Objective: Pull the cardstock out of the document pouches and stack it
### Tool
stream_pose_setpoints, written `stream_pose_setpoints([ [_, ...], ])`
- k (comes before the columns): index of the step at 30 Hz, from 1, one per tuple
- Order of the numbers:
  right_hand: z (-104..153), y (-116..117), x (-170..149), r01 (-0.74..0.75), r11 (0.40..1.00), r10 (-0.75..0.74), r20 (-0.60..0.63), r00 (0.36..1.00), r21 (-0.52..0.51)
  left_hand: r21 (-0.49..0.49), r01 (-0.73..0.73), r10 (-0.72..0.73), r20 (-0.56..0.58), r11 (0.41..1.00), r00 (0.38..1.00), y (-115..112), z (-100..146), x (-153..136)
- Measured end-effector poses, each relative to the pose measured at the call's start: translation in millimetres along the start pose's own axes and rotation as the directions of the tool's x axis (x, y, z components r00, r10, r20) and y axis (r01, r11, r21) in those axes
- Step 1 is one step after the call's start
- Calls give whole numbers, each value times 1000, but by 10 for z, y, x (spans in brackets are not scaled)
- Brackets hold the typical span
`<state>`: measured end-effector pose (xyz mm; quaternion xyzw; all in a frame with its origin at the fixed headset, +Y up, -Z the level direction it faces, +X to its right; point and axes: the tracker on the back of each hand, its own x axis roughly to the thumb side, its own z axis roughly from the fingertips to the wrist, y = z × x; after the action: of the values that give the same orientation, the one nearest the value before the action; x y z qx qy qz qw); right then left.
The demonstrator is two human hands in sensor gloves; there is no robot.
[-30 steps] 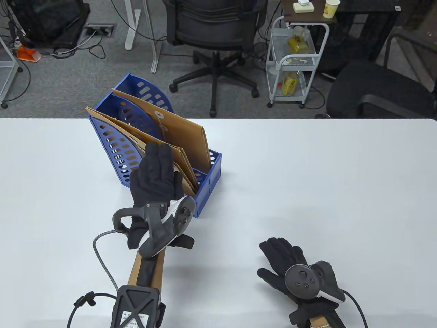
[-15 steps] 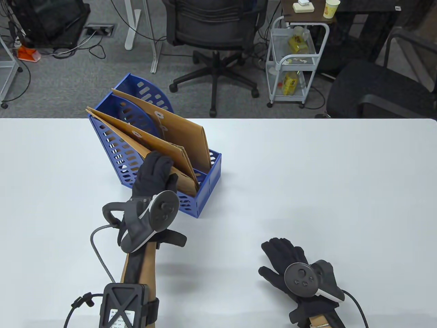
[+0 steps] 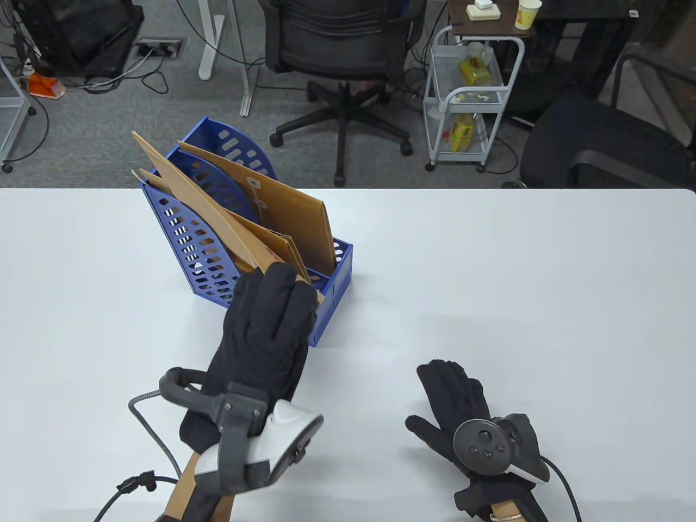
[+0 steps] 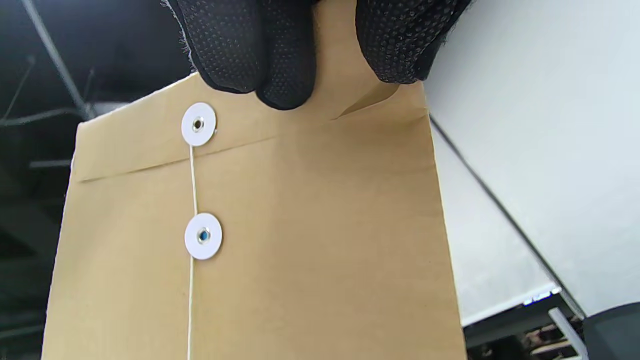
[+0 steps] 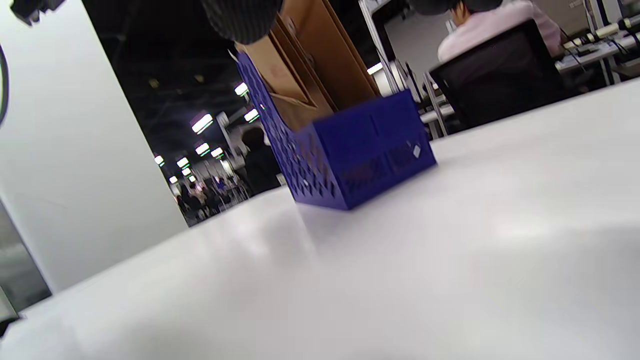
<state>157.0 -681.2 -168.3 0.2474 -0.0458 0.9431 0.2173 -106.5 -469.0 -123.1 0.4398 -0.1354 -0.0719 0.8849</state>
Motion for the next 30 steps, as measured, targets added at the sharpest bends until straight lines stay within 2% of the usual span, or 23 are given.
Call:
stream_pose_setpoints([
  [4, -78, -246, 347, 76, 977, -55, 113, 992, -200, 69, -2, 0, 40, 998, 999, 449, 143, 226],
  [7, -103, -386, 567, 174, 914, -115, 176, 978, -368, 78, -31, 24, 86, 996, 996, 735, 243, 412],
  [10, -72, -439, 608, 286, 813, -196, 224, 955, -506, -10, -175, 175, 117, 985, 978, 850, 294, 523],
  [12, 0, -439, 525, 362, 762, -271, 244, 931, -537, -44, -227, 231, 138, 973, 963, 846, 339, 582],
  [14, 61, -410, 451, 410, 743, -298, 288, 910, -529, -9, -220, 218, 190, 975, 957, 801, 365, 603],
  [16, 166, -376, 312, 421, 703, -332, 259, 907, -574, 8, -295, 285, 237, 955, 929, 639, 420, 622],
  [17, 193, -366, 254, 423, 702, -342, 249, 906, -573, 24, -343, 328, 238, 939, 914, 534, 453, 631],
  [21, 289, -323, -19, 509, 654, -460, 240, 855, -559, 145, -451, 440, 101, 881, 892, 85, 605, 587],
  [23, 308, -303, -64, 512, 643, -465, 241, 852, -570, 108, -580, 581, 19, 808, 813, -178, 681, 565],
  [24, 307, -297, -68, 509, 657, -461, 238, 855, -556, 55, -670, 672, -50, 741, 739, -364, 715, 572],
  [26, 294, -274, -53, 477, 684, -432, 220, 875, -552, -46, -764, 749, -165, 644, 642, -665, 745, 585],
  [28, 281, -237, -29, 469, 694, -422, 219, 880, -546, -82, -827, 795, -238, 556, 558, -892, 782, 610],
  [30, 278, -200, 30, 446, 712, -391, 221, 893, -543, -94, -854, 808, -284, 512, 516, -1061, 797, 620],
])
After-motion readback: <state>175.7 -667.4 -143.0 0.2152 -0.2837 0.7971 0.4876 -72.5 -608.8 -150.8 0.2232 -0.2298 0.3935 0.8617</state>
